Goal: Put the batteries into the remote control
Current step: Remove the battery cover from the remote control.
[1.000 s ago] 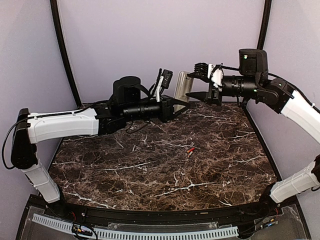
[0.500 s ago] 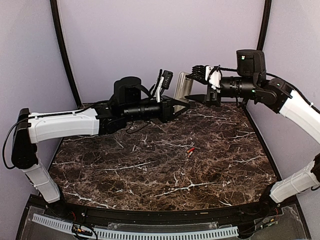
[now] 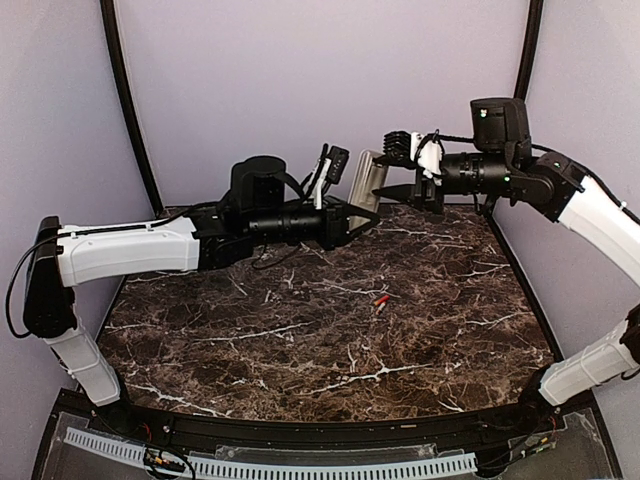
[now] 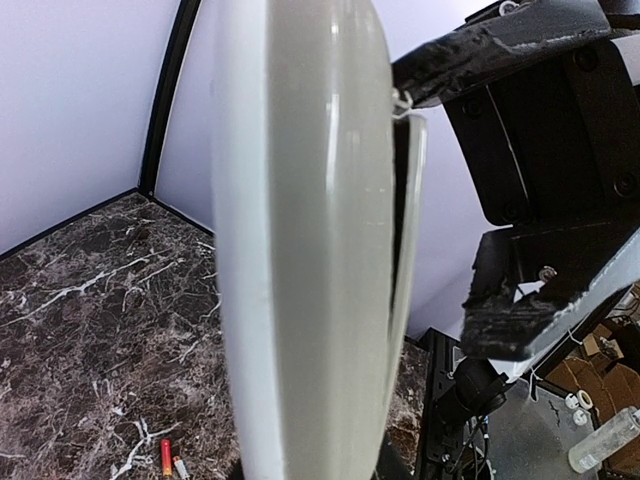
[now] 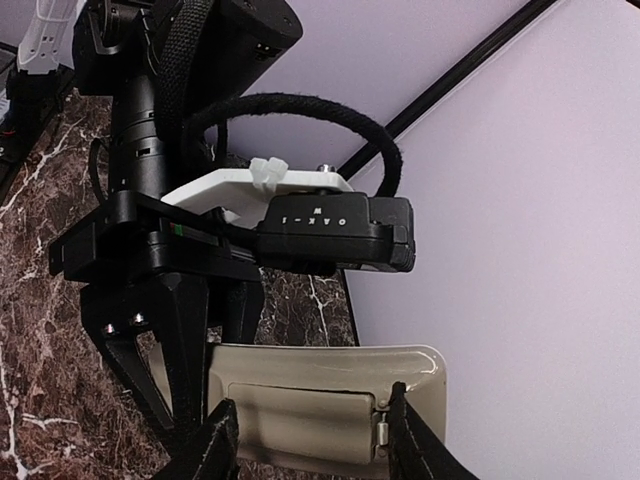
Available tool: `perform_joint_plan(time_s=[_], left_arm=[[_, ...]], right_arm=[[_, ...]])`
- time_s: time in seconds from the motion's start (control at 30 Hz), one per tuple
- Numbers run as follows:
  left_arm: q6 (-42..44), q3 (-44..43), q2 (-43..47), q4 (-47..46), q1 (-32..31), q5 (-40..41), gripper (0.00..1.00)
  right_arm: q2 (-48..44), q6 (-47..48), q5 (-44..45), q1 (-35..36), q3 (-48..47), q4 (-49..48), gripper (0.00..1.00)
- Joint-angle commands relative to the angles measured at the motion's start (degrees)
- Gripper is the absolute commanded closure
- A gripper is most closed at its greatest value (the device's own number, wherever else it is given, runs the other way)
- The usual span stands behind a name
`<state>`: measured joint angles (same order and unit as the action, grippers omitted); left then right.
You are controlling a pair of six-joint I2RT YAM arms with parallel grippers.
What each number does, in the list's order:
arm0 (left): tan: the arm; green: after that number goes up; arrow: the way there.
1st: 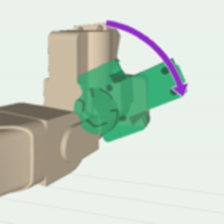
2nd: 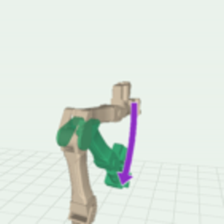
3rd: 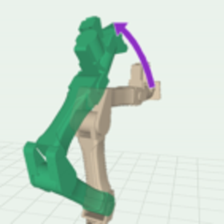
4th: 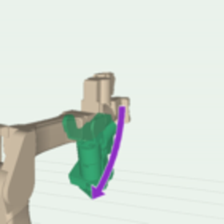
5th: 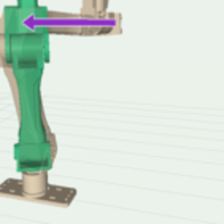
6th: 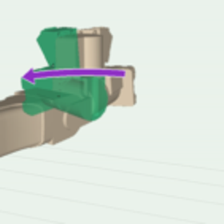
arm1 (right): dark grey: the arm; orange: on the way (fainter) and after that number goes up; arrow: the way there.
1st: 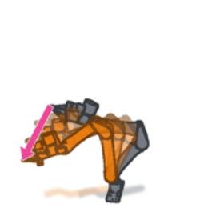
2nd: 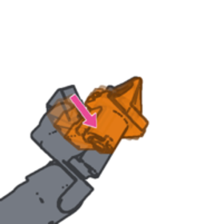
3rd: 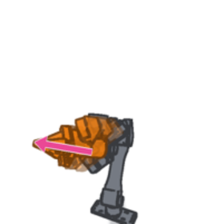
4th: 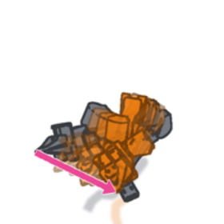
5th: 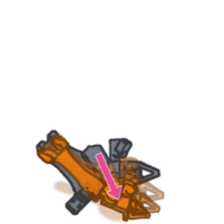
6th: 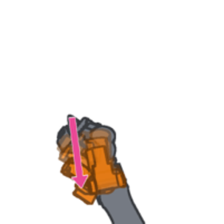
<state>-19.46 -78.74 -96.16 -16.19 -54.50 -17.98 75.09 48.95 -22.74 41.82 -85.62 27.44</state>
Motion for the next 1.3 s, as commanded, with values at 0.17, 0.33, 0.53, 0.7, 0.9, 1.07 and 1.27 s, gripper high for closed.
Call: perform_joint_plan(time_s=[0.17, 0.33, 0.53, 0.7, 0.9, 1.07, 1.27], left_arm=[[3.4, -1.7, -0.7, 0.9, 0.6, 4.7, 1.0], [3.5, 0.1, -1.1, 0.9, 1.1, 6.3, 1.0], [3.2, 2.7, -1.5, 3.2, 2.0, 10.0, 1.0], [1.8, 7.1, -0.2, 8.2, 3.2, 16.3, 1.0], [4.2, 9.6, -0.4, 18.9, 3.4, 23.6, 1.0], [9.5, 8.3, -3.9, 29.4, 3.5, 27.5, 1.0], [13.3, 7.0, -9.6, 32.7, 3.6, 29.0, 1.0]], right_arm=[[-1.3, -4.1, -1.4, -0.6, 6.4, -1.9, 0.6], [-0.3, -6.2, -3.7, -2.5, 9.5, -4.7, 0.6], [3.1, -9.9, -5.7, -3.2, 16.9, -13.5, 0.61], [8.4, -13.0, -7.7, -3.6, 22.1, -22.3, 0.62], [18.2, -17.4, -12.2, -3.6, 23.9, -27.2, 0.62], [25.1, -20.3, -13.5, -3.6, 24.9, -31.0, 0.62], [28.6, -21.7, -12.9, -3.6, 24.5, -31.4, 0.61]])
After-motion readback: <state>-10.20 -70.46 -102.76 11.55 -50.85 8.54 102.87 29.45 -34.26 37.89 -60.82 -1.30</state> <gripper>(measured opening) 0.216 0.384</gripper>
